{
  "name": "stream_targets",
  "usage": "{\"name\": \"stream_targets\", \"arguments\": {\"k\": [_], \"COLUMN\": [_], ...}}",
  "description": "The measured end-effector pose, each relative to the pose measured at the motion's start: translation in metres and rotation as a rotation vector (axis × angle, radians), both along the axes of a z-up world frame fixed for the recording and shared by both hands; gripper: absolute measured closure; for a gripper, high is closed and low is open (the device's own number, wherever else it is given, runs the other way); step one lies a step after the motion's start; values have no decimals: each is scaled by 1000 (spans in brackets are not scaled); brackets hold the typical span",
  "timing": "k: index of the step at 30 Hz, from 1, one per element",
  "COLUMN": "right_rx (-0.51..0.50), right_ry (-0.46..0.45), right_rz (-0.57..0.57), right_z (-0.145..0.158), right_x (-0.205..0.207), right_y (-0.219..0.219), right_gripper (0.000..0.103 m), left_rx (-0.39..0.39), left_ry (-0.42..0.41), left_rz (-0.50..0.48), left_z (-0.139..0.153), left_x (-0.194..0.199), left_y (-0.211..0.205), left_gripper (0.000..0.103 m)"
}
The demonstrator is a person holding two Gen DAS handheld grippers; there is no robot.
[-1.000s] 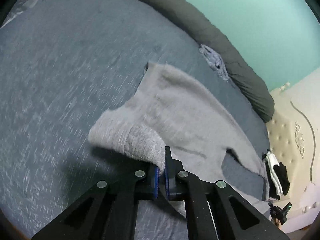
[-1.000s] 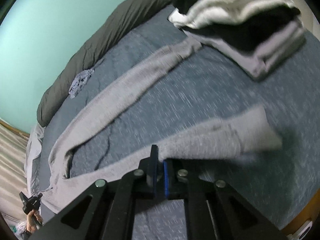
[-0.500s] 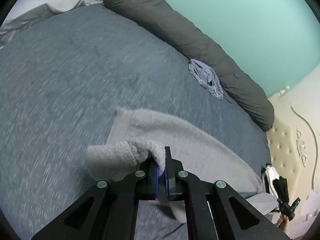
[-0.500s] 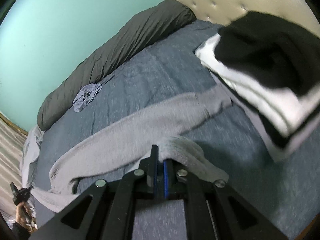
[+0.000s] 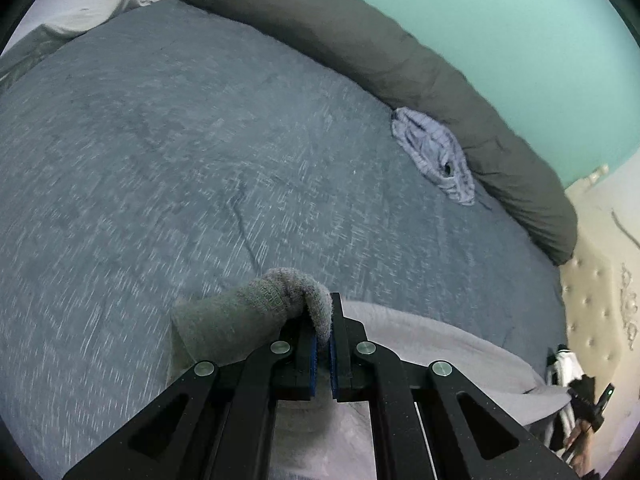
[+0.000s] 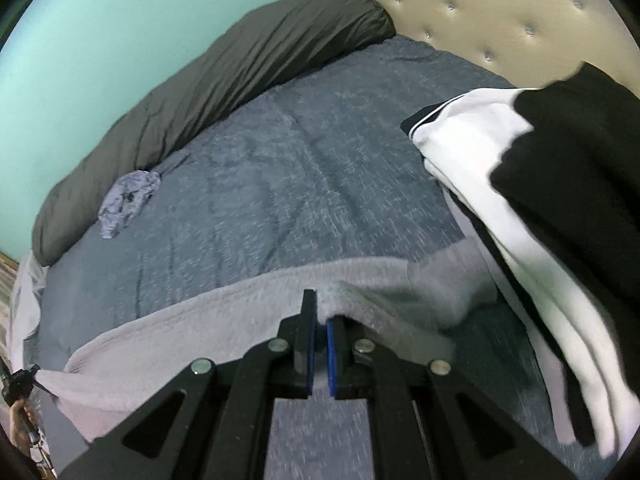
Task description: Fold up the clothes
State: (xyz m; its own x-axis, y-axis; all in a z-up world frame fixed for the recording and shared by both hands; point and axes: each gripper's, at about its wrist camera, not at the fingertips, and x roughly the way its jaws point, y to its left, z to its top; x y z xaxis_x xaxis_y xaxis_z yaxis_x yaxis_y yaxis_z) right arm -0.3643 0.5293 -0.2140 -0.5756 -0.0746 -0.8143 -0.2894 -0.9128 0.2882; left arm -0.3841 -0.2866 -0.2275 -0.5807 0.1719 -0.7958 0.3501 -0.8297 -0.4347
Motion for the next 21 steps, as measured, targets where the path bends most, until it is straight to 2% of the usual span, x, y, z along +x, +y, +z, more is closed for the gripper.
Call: {"name": "stream_targets", "arguments": {"k": [10,13,15,16,17,18,19,20,21], "right_rx": [56,52,51,53,54,55,48,41,38], "right_ry": [-103,-116,-139,-138,-127,-110,-96,-82,-61], "right_rz": [-31,-35,-43,-48,-52,-58,-62,-66,-71], "right_z": [-41,-57,-68,-70,-70,-69,-67,-65,-60], "right_x": [-72,-84,-90,-92,-91,-91,-89,-88,-86], "right_y": [-5,-7,-8,-8,-8,-7,-5,-3,0], "right_gripper": [99,99,98,97,90,84,71,61,57], "left_rx": [-26,-33,-34,-27,-20,-8,-5,-2,1], "left_ry": [-100,-117,-104,-90,-77,-59,-47,-35,-23], "left_rz": [-16,-17,-21,-13,-4,12,27,42,58], "left_z": [-55,-66,-65,-61,-57,-53,-48,-43,-37], "left_x": [-56,-61,-60,-57,-55,-53,-50,-47,-44], "left_y": [6,7,6,3,-1,-6,-11,-16,-20], "left_gripper": [96,85,81,75,65,59,50,43,43]}}
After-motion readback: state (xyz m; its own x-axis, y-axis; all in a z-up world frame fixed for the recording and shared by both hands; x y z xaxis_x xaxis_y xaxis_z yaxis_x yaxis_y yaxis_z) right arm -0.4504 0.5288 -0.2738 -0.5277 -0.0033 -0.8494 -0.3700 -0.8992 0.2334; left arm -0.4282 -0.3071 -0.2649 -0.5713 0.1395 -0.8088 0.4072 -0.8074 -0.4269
